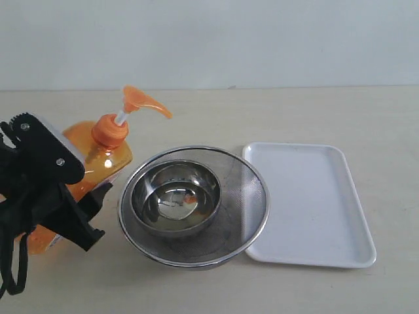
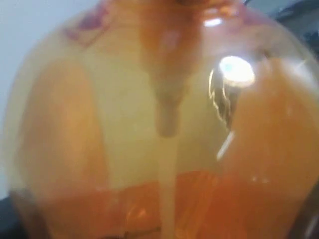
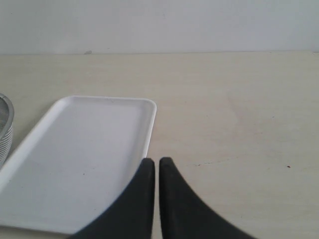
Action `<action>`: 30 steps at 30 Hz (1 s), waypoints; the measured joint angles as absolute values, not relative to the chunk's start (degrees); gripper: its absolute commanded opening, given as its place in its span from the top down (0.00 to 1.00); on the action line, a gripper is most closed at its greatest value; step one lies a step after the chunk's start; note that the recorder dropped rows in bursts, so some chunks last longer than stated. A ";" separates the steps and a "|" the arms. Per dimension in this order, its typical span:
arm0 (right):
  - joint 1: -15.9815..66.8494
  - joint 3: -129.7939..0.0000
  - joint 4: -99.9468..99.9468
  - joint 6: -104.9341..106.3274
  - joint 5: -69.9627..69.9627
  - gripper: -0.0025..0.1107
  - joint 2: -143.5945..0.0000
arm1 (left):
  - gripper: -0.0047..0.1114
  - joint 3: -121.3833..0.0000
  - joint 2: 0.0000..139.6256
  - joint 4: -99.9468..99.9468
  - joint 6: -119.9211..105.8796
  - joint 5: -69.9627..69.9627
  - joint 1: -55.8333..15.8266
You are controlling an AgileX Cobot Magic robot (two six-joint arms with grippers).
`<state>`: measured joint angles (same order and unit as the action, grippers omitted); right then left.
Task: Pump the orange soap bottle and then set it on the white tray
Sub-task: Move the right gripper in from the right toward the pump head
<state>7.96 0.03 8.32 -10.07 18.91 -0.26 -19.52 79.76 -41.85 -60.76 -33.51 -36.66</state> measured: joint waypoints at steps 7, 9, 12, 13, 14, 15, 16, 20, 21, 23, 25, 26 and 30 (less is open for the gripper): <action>7.96 0.03 8.32 -10.07 18.91 0.98 -0.26 | 0.92 -19.63 80.48 -45.23 -62.74 -36.61 -36.64; 7.96 0.03 8.32 -10.07 18.91 0.98 -0.26 | 0.92 -19.63 80.48 -45.12 -62.78 -36.49 -36.64; 7.96 0.03 8.32 -10.07 18.91 0.98 -0.26 | 0.92 -19.63 80.48 -45.12 -62.78 -36.49 -36.64; 7.96 0.03 8.32 -10.07 18.91 0.98 -0.26 | 0.92 -19.63 80.48 -45.12 -62.78 -36.49 -36.64; 7.96 0.03 8.32 -10.07 18.91 0.98 -0.26 | 0.92 -19.63 80.48 -45.12 -62.78 -36.49 -36.64; 7.96 0.03 8.32 -10.07 18.91 0.98 -0.26 | 0.92 -19.63 80.48 -45.12 -62.78 -36.49 -36.64; 7.96 0.03 8.32 -10.07 18.91 0.98 -0.26 | 0.92 -19.63 80.48 -45.08 -62.78 -36.49 -36.64; 7.96 0.03 8.32 -10.07 18.91 0.98 -0.26 | 0.92 -19.63 80.48 -44.63 -62.51 -36.49 -36.64; 7.96 0.03 8.73 -9.97 18.91 0.98 -0.26 | 0.92 -19.63 80.48 -44.39 -62.42 -36.49 -36.64; 7.96 0.03 9.94 -9.73 18.91 0.98 -0.26 | 0.92 -19.63 80.48 -44.15 -62.14 -36.49 -36.64; 7.96 0.03 11.78 -9.50 18.43 0.98 -0.26 | 0.92 -19.63 80.48 -44.02 -61.56 -36.49 -36.64; 7.96 0.03 12.81 -9.38 17.83 0.98 -0.26 | 0.92 -19.63 80.48 -43.77 -61.41 -36.38 -36.64; 7.96 0.03 15.22 -9.28 12.91 0.98 -0.26 | 0.92 -19.63 80.48 -43.46 -61.10 -36.38 -36.64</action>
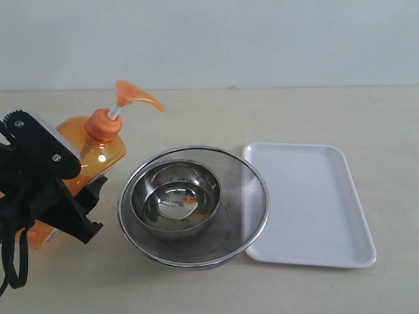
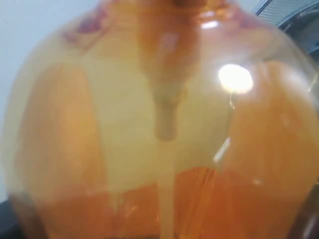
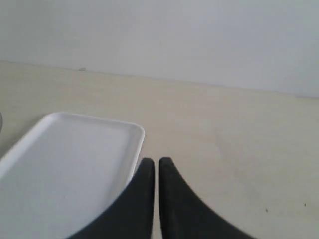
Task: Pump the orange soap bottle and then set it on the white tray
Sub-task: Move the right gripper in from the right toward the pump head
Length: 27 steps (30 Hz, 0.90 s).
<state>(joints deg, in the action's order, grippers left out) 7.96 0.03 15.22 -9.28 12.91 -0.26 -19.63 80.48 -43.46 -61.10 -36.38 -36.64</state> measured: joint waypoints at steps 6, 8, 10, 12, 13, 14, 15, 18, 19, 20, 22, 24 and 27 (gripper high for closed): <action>7.96 0.03 15.78 -9.30 3.79 0.98 -0.26 | 0.92 -19.63 80.48 -43.32 -60.86 -36.38 -36.64; 7.96 0.03 13.89 -12.16 0.57 0.98 -0.26 | 0.92 -19.63 80.48 -43.32 -60.73 -36.38 -36.64; 7.96 0.03 10.94 -19.30 -3.50 0.98 -0.26 | 0.92 -19.63 80.48 -43.32 -60.84 -36.38 -36.64; 7.96 0.03 9.96 -26.43 -10.27 0.98 -0.26 | 0.92 -19.63 80.48 -43.32 -61.60 -36.38 -36.64; 7.96 0.03 10.44 -28.29 -11.14 0.98 -0.39 | 0.92 -19.63 80.48 -43.32 -61.73 -36.38 -36.64; 8.56 0.03 12.54 -31.12 -11.84 0.98 -2.06 | 0.92 -19.63 80.48 -43.32 -61.73 -36.38 -36.64; 9.20 -0.07 14.35 -32.72 -12.21 0.98 -3.75 | 0.92 -19.63 80.48 -43.32 -61.73 -36.38 -36.64; 14.01 -2.39 23.86 -39.66 -19.97 0.98 -15.94 | 0.92 -19.63 80.48 -43.32 -61.73 -36.38 -36.64; 15.13 -3.89 25.96 -40.83 -21.54 0.98 -19.54 | 0.92 -19.63 80.48 -43.32 -61.73 -36.38 -36.64; 16.87 -6.46 28.84 -42.49 -23.10 0.98 -23.95 | 0.92 -19.63 80.48 -43.32 -61.73 -36.38 -36.64; 18.85 -9.94 31.26 -43.69 -24.29 0.98 -30.64 | 0.92 -19.63 80.48 -43.32 -61.73 -36.38 -36.64; 20.57 -12.81 32.60 -44.24 -25.20 0.98 -37.12 | 0.92 -19.63 80.48 -43.32 -61.73 -36.38 -36.64; 21.96 -16.32 33.15 -45.32 -27.31 0.98 -44.78 | 0.92 -19.63 80.48 -43.32 -61.73 -36.38 -36.64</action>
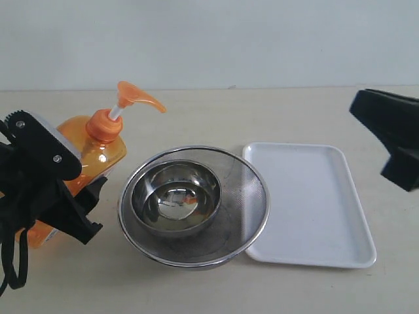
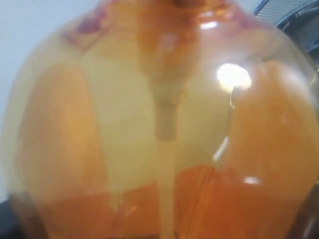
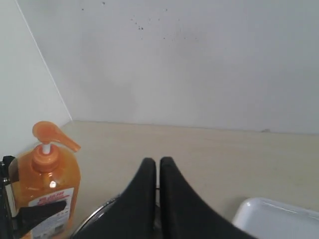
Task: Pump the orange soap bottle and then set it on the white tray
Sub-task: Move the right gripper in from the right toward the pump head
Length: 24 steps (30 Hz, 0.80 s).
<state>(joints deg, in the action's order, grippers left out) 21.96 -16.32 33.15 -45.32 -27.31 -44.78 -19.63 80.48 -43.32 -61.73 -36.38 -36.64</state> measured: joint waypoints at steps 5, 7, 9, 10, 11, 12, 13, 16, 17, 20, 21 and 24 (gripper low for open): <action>22.31 -21.55 35.19 -48.11 -34.56 0.98 -54.78 | 0.92 -19.63 80.48 -43.32 -61.62 -36.38 -36.64; 22.31 -24.37 38.83 -51.74 -35.95 0.98 -58.36 | 0.92 -19.63 80.48 -43.32 -61.62 -36.38 -36.64; 22.31 -27.79 44.05 -57.54 -36.62 0.98 -61.85 | 0.92 -19.63 80.48 -43.32 -61.62 -36.38 -36.64; 22.31 -29.16 46.47 -60.87 -36.98 0.98 -63.12 | 0.92 -19.63 80.48 -43.32 -61.62 -36.38 -36.64; 22.31 -30.78 49.51 -64.14 -37.23 0.98 -64.56 | 0.92 -19.63 80.48 -43.32 -61.62 -36.38 -36.64; 22.31 -32.17 52.16 -67.38 -37.49 0.98 -65.80 | 0.92 -19.63 80.48 -43.32 -61.62 -36.38 -36.64; 22.31 -33.36 53.74 -69.61 -37.62 0.98 -66.65 | 0.92 -19.63 80.48 -43.32 -61.62 -36.38 -36.64; 22.31 -35.72 56.02 -74.29 -38.16 0.98 -68.49 | 0.92 -19.63 80.48 -43.32 -61.33 -36.38 -36.64; 22.31 -35.94 56.13 -74.97 -38.38 0.98 -68.61 | 0.92 -19.63 80.48 -43.32 -61.20 -36.38 -36.64; 22.31 -36.45 54.16 -74.67 -39.58 0.98 -68.60 | 0.92 -19.63 80.48 -43.32 -61.11 -36.38 -36.64; 22.31 -36.48 53.44 -73.74 -40.24 0.98 -68.60 | 0.92 -19.63 80.48 -43.32 -61.11 -36.38 -36.64; 22.44 -38.13 53.97 -71.96 -41.24 0.98 -68.72 | 0.92 -19.63 80.48 -43.12 -61.11 -36.38 -36.64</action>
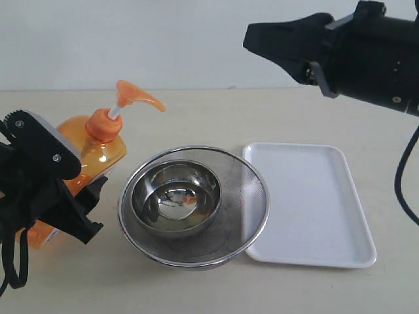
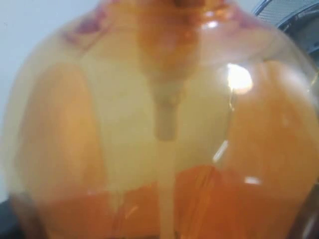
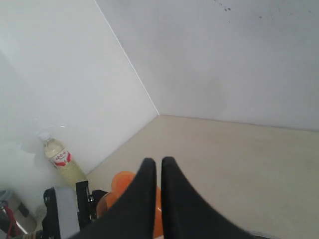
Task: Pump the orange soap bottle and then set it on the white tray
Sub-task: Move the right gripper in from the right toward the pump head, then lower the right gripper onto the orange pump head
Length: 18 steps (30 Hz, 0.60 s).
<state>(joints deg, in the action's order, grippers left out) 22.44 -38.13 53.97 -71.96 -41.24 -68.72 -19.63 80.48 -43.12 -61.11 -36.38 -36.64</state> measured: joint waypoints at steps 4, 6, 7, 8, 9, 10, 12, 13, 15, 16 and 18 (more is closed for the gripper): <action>24.69 -42.59 58.31 -72.80 -38.97 0.98 -69.34 | 0.92 -19.63 80.48 -42.86 -61.11 -36.38 -36.64; 26.16 -45.01 59.87 -73.18 -38.45 0.98 -70.62 | 0.92 -19.63 80.48 -42.70 -61.11 -36.38 -36.64; 26.78 -45.89 60.52 -73.33 -38.37 0.98 -71.33 | 0.92 -19.63 80.48 -42.70 -61.11 -36.38 -36.64; 27.53 -46.91 61.45 -73.44 -38.33 0.98 -72.37 | 0.92 -19.63 80.48 -42.62 -61.11 -36.38 -36.64; 28.16 -47.82 62.58 -73.44 -38.19 0.98 -73.54 | 0.92 -19.63 80.48 -42.62 -61.11 -36.38 -36.64; 28.67 -48.67 63.65 -73.53 -37.87 0.98 -74.85 | 0.92 -19.63 80.48 -42.62 -61.11 -36.38 -36.64; 29.13 -50.09 64.88 -73.53 -37.15 0.98 -77.31 | 0.92 -19.63 80.48 -42.62 -61.11 -36.38 -36.64; 29.13 -50.69 65.25 -73.38 -36.40 0.98 -78.68 | 0.92 -19.63 80.48 -42.62 -61.11 -36.38 -36.64; 29.13 -51.65 65.76 -72.06 -34.75 0.98 -81.30 | 0.92 -19.63 80.48 -42.62 -61.11 -36.38 -36.64; 29.13 -52.21 65.91 -71.44 -34.06 0.98 -82.46 | 0.92 -19.63 80.48 -42.62 -61.11 -36.38 -36.64; 29.13 -53.46 66.37 -70.92 -33.55 0.98 -84.46 | 0.92 -19.63 80.48 -42.62 -61.11 -36.38 -36.64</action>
